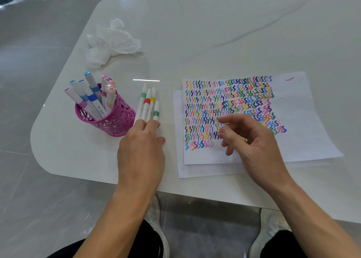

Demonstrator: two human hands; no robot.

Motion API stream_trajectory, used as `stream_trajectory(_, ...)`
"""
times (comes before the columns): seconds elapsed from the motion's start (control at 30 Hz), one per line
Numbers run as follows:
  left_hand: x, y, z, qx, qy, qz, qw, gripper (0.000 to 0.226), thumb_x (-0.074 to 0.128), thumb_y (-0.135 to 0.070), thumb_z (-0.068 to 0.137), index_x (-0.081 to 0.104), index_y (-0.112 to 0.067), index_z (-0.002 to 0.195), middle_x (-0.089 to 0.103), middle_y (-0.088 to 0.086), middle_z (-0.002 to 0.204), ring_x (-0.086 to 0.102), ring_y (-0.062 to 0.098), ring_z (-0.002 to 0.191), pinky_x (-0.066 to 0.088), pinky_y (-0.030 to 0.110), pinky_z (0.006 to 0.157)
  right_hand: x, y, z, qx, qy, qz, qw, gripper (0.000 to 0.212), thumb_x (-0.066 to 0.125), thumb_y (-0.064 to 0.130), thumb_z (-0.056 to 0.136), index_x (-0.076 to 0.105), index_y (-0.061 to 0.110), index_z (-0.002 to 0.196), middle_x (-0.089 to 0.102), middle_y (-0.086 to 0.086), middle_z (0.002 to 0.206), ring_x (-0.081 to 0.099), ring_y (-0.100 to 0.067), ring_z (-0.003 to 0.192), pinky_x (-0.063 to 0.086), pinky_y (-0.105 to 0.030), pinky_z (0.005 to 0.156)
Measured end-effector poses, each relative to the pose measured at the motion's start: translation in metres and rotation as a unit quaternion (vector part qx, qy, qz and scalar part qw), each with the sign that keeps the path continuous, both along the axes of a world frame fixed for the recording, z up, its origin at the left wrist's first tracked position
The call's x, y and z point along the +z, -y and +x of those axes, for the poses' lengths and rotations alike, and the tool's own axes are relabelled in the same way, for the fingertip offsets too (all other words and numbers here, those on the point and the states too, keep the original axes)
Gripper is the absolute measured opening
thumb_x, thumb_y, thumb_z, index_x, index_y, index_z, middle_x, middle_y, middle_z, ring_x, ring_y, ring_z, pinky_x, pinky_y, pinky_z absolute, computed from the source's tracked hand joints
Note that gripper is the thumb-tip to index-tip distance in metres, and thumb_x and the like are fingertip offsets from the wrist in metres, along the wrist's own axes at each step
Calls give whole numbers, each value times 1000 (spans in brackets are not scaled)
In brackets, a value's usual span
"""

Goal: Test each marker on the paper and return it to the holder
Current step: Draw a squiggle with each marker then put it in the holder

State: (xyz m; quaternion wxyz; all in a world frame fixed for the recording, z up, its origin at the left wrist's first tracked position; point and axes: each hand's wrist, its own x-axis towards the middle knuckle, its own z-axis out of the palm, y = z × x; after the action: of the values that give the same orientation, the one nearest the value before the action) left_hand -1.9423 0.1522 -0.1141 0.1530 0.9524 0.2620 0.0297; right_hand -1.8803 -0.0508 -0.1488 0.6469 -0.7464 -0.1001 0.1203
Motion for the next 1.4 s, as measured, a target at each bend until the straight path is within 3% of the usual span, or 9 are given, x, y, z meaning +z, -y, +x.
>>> stream_trajectory(0.4, 1, 4, 4, 7, -6, -27, 1000, 53, 74, -36, 85, 59, -21, 134, 71, 2, 118, 70, 25, 102, 53, 46, 95, 2, 0, 0, -5, -14, 4, 1000, 11, 67, 18, 100, 74, 23, 108, 72, 1, 85, 67, -14, 70, 58, -26, 60)
stream_trajectory(0.57, 2, 8, 5, -2, 30, -34, 999, 51, 75, -30, 87, 59, -23, 135, 73, -4, 113, 72, 17, 91, 54, 41, 93, 2, 1, 0, -3, -14, -1, 1000, 11, 68, 17, 100, 74, 23, 107, 72, 1, 84, 67, -14, 70, 57, -24, 59)
stream_trajectory(0.63, 3, 9, 6, 0, 56, -64, 996, 52, 75, -30, 86, 59, -25, 136, 73, -9, 109, 70, 8, 79, 56, 35, 89, 1, 2, 0, 0, -12, -6, 1000, 11, 68, 18, 100, 74, 23, 107, 72, 3, 85, 67, -14, 70, 56, -24, 60)
stream_trajectory(0.7, 3, 12, 7, -16, 82, -108, 991, 51, 75, -31, 87, 59, -26, 135, 70, -19, 101, 65, -3, 68, 56, 19, 78, 1, 2, 0, 2, -10, -11, 1000, 11, 69, 18, 99, 74, 24, 107, 72, 4, 85, 68, -13, 71, 57, -23, 60)
stream_trajectory(0.77, 2, 16, 7, -43, 108, -185, 976, 49, 75, -28, 87, 61, -28, 133, 65, -28, 94, 66, -7, 72, 53, 6, 67, 1, 2, 0, 3, -11, -12, 1000, 11, 70, 19, 99, 74, 24, 107, 72, 4, 85, 68, -14, 71, 57, -23, 60)
stream_trajectory(0.97, -2, 34, 4, -128, 116, -358, 918, 47, 74, -21, 86, 62, -37, 129, 70, -22, 99, 71, 4, 82, 59, 20, 72, 4, -1, 0, 22, -17, -21, 999, 29, 65, 42, 95, 74, 26, 118, 76, 7, 91, 72, -16, 78, 57, -22, 62)
stream_trajectory(1.2, 0, 41, 3, -156, 93, -390, 902, 55, 79, -29, 83, 59, -43, 131, 71, -22, 101, 72, 3, 84, 61, 26, 76, 5, 0, 0, 14, 2, -14, 1000, 25, 66, 41, 94, 75, 30, 113, 73, 13, 88, 70, -14, 82, 57, -24, 63)
stream_trajectory(1.3, 0, 43, 4, -164, 97, -369, 910, 48, 76, -38, 82, 61, -43, 128, 72, -21, 98, 71, 2, 85, 61, 27, 77, 7, 1, -1, 8, 17, -9, 1000, 12, 65, 39, 96, 73, 32, 102, 73, 15, 85, 72, -12, 81, 58, -26, 71)
stream_trajectory(1.4, -1, 38, 7, -149, 118, -350, 917, 40, 72, -38, 87, 64, -36, 126, 73, -21, 95, 71, 1, 85, 60, 26, 77, 7, 3, 0, -5, 13, -1, 1000, 15, 66, 37, 96, 73, 25, 102, 77, 7, 88, 76, -15, 86, 61, -33, 80)
